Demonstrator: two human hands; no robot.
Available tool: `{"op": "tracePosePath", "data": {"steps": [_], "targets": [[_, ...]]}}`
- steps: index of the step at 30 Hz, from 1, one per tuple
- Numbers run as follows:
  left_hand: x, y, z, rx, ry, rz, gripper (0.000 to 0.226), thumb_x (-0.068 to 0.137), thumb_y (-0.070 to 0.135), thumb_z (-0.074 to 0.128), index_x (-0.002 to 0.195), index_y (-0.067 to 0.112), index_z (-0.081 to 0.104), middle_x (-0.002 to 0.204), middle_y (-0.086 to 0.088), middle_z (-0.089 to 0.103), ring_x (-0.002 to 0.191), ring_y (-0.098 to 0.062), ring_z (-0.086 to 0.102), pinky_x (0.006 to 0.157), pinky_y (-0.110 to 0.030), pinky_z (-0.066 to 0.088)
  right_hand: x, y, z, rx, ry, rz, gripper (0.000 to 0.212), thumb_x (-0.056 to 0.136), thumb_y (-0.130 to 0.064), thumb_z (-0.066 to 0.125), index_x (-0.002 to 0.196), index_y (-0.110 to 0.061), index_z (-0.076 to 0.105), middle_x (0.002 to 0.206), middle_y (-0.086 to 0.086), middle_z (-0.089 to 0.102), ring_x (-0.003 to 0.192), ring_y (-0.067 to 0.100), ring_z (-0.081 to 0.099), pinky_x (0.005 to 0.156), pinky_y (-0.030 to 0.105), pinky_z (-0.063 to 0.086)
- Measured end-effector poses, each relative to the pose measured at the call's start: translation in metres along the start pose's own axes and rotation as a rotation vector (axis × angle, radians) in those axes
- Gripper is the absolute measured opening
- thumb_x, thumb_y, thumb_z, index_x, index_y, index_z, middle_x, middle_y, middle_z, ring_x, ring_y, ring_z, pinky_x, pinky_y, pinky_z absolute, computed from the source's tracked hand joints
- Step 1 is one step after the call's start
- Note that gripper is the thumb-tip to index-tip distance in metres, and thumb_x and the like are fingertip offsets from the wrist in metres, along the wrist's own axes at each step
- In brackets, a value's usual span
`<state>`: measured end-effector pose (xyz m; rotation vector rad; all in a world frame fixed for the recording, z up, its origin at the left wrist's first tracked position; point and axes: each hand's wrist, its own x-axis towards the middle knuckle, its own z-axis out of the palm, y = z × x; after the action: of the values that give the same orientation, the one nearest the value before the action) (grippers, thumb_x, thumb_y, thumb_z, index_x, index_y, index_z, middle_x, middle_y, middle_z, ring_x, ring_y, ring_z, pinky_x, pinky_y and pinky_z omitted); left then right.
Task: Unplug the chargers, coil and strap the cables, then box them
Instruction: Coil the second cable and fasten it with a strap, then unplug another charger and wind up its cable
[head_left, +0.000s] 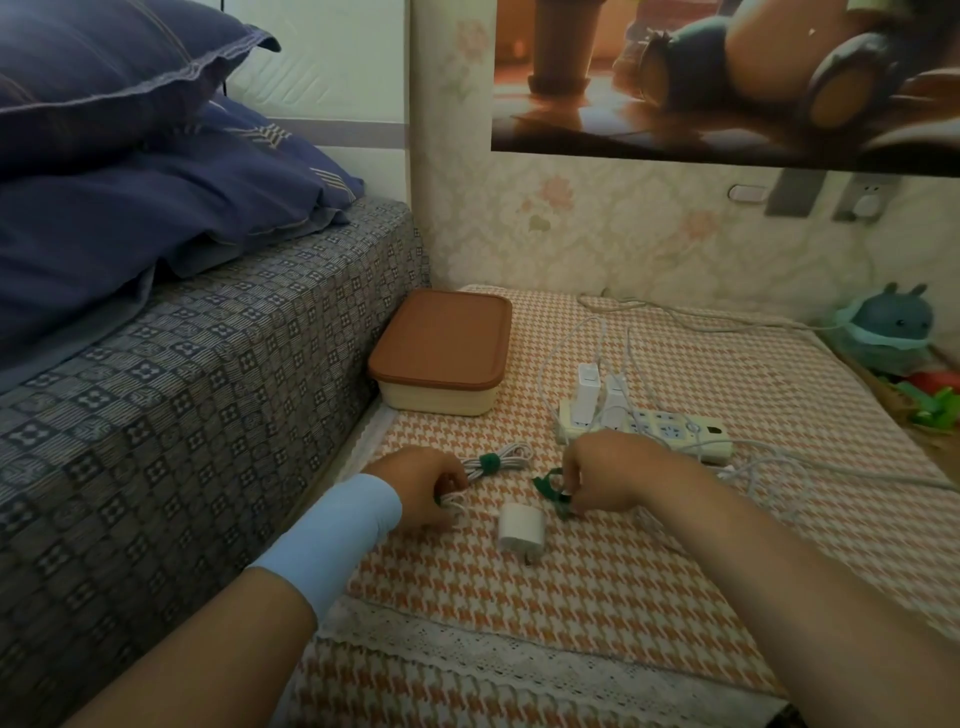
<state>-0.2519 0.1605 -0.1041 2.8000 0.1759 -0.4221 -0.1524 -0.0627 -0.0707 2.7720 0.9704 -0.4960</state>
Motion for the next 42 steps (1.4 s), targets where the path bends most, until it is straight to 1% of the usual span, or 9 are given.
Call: {"op": "tracePosePath", "data": {"steps": [5, 10, 15, 19, 22, 25, 33, 37, 42], "targets": [[-0.013, -0.017, -0.022, -0.313, 0.003, 0.025, 0.068, 0.074, 0.04, 0.084, 0.132, 0.039, 0.047, 0.117, 0.014, 0.058, 0.109, -0.011, 0.057, 0.095, -0.032, 0.051, -0.006, -0.025, -0.01, 0.077, 0.269, -0.103, 0.026, 0.087, -0.033, 0.058, 0.112, -0.027, 0.062, 0.107, -0.002, 0.061, 0.097, 0.02, 0.059, 0.076, 0.034, 0.05], [-0.024, -0.033, -0.029, -0.006, -0.101, -0.054, 0.054, 0.078, 0.033, 0.08, 0.126, 0.038, 0.054, 0.122, 0.014, 0.049, 0.117, -0.015, 0.052, 0.094, -0.029, 0.047, -0.002, -0.047, 0.0, -0.037, -0.028, -0.281, 0.069, 0.076, -0.065, 0.07, 0.136, -0.034, 0.054, 0.124, -0.007, 0.062, 0.109, 0.019, 0.059, 0.083, 0.034, 0.048], [-0.008, -0.043, -0.016, 0.101, 0.131, -0.114, 0.039, 0.085, 0.012, 0.062, 0.107, 0.044, 0.066, 0.12, 0.008, 0.062, 0.098, -0.019, 0.061, 0.083, -0.034, 0.056, 0.019, -0.062, 0.018, -0.029, 0.141, -0.317, 0.039, 0.087, -0.046, 0.066, 0.121, -0.026, 0.066, 0.111, 0.0, 0.069, 0.097, 0.024, 0.064, 0.082, 0.041, 0.057], [0.001, -0.059, -0.01, 0.219, 0.322, -0.163, 0.041, 0.087, 0.019, 0.061, 0.118, 0.045, 0.063, 0.127, 0.005, 0.057, 0.111, -0.02, 0.054, 0.091, -0.038, 0.052, 0.038, -0.06, 0.031, 0.16, 0.344, -0.282, 0.04, 0.087, -0.048, 0.068, 0.121, -0.027, 0.064, 0.112, 0.001, 0.063, 0.105, 0.024, 0.058, 0.086, 0.039, 0.05], [0.003, -0.062, 0.0, 0.114, 0.247, -0.053, 0.054, 0.081, 0.031, 0.066, 0.131, 0.045, 0.052, 0.138, 0.011, 0.046, 0.126, -0.02, 0.042, 0.103, -0.041, 0.043, 0.049, -0.053, 0.036, 0.148, 0.362, -0.234, 0.05, 0.084, -0.055, 0.067, 0.128, -0.034, 0.058, 0.123, 0.001, 0.047, 0.117, 0.023, 0.04, 0.097, 0.042, 0.036], [0.007, -0.056, 0.01, 0.085, 0.181, 0.053, 0.054, 0.087, 0.025, 0.065, 0.135, 0.045, 0.051, 0.143, 0.013, 0.042, 0.131, -0.018, 0.038, 0.107, -0.038, 0.04, 0.055, -0.046, 0.032, 0.244, 0.244, -0.196, 0.051, 0.08, -0.06, 0.071, 0.124, -0.038, 0.057, 0.122, 0.0, 0.043, 0.113, 0.022, 0.042, 0.094, 0.04, 0.042], [0.028, -0.064, 0.006, 0.002, 0.309, -0.029, 0.063, 0.088, 0.001, 0.06, 0.14, 0.036, 0.048, 0.156, 0.006, 0.028, 0.14, -0.023, 0.034, 0.113, -0.035, 0.036, 0.071, -0.057, 0.042, 0.402, 0.275, -0.181, 0.067, 0.088, -0.058, 0.068, 0.145, -0.027, 0.052, 0.139, 0.005, 0.045, 0.129, 0.029, 0.041, 0.108, 0.044, 0.039], [0.021, -0.046, -0.011, -0.046, 0.206, -0.069, 0.069, 0.08, 0.023, 0.071, 0.139, 0.033, 0.036, 0.147, 0.006, 0.031, 0.126, -0.022, 0.046, 0.104, -0.039, 0.044, 0.059, -0.043, 0.03, 0.432, 0.296, -0.197, 0.064, 0.09, -0.054, 0.067, 0.147, -0.033, 0.048, 0.148, 0.002, 0.042, 0.135, 0.025, 0.041, 0.111, 0.043, 0.038], [0.019, 0.014, -0.03, -0.287, 0.333, 0.068, 0.048, 0.09, 0.029, 0.066, 0.133, 0.033, 0.045, 0.139, 0.01, 0.039, 0.124, -0.016, 0.046, 0.089, -0.033, 0.051, 0.023, -0.009, 0.012, 0.47, 0.511, -0.204, 0.037, 0.096, -0.036, 0.061, 0.133, -0.031, 0.061, 0.136, -0.004, 0.055, 0.129, 0.016, 0.049, 0.11, 0.039, 0.04]]}}
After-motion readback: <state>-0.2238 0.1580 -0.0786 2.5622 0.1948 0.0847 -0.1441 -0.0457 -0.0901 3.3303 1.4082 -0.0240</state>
